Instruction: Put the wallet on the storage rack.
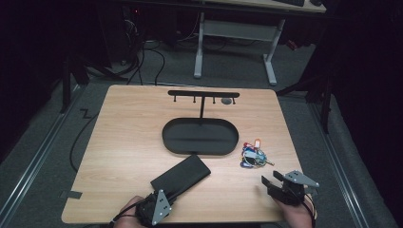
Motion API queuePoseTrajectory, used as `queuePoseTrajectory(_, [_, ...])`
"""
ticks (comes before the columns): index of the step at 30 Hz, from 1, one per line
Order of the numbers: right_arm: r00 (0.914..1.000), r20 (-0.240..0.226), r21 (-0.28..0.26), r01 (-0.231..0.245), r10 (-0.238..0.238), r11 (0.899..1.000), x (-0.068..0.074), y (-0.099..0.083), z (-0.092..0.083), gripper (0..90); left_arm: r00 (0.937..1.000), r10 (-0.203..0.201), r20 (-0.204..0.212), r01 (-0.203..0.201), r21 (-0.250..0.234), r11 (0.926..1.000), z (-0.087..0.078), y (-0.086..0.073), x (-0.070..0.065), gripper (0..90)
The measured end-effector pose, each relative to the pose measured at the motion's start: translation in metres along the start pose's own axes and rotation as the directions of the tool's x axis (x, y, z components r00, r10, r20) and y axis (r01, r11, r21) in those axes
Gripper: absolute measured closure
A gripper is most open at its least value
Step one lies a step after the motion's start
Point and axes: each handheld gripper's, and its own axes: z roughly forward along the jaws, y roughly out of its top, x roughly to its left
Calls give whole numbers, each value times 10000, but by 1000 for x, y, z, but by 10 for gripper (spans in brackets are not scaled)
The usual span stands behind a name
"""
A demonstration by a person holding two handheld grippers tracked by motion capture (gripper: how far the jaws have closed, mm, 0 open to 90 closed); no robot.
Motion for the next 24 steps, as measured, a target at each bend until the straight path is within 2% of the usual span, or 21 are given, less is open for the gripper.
queuePoseTrajectory(7, [10000, -1, -9, 5, -5, 10000, -1, 0, 0, 434, 9998, 78, -166, -79, -20, 10000, -3, 2, -1, 724])
queuePoseTrajectory(12, [10000, 5, -9, -39, 39, 10000, -2, 0, -1, 435, 9994, -332, -103, 329, -346, 9989, -8, 3, 5, 759])
queuePoseTrajectory(18, [10000, -4, -38, -20, 20, 10000, -2, 0, -1, 434, 9949, -1006, -69, 997, -822, 9916, -16, 4, 14, 788])
queuePoseTrajectory(24, [10000, 4, -48, -26, 26, 10000, -2, 0, -1, 435, 9928, -1196, -118, 1178, -994, 9881, -20, 5, 18, 801])
